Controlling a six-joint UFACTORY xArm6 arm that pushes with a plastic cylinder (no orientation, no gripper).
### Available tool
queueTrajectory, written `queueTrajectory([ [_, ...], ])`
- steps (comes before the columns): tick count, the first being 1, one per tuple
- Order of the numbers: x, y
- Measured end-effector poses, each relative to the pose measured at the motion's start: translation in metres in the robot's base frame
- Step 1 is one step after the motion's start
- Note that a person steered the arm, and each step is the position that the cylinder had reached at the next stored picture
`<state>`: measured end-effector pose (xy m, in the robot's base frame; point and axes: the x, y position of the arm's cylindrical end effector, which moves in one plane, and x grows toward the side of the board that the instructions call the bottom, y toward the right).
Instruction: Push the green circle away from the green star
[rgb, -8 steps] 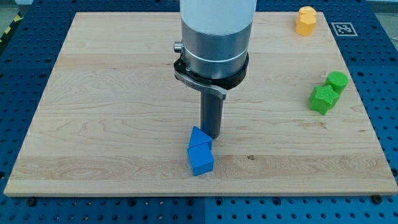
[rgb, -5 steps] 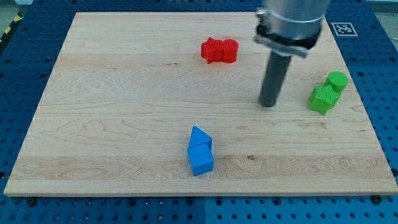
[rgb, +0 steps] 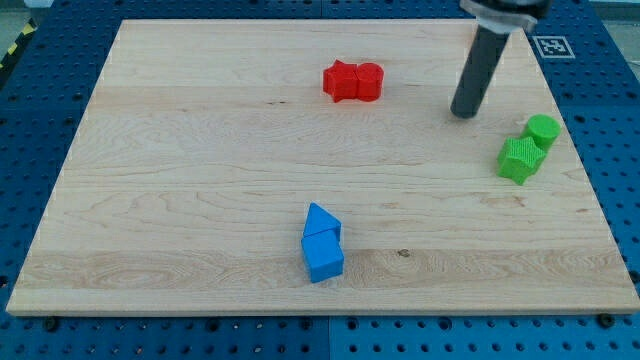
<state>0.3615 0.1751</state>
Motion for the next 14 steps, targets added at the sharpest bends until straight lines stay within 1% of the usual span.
queueTrajectory([
  [1, -0.045, -0.006],
  [2, -0.061, -0.013],
  [6, -0.044, -0.004],
  [8, -0.001, -0.001],
  [9, 0.020, 0.021],
  [10, 0.033, 0.076],
  [11, 0.040, 0.129],
  [12, 0.040, 0.158],
  [13, 0.041, 0.162],
  [14, 0.051, 0.136],
])
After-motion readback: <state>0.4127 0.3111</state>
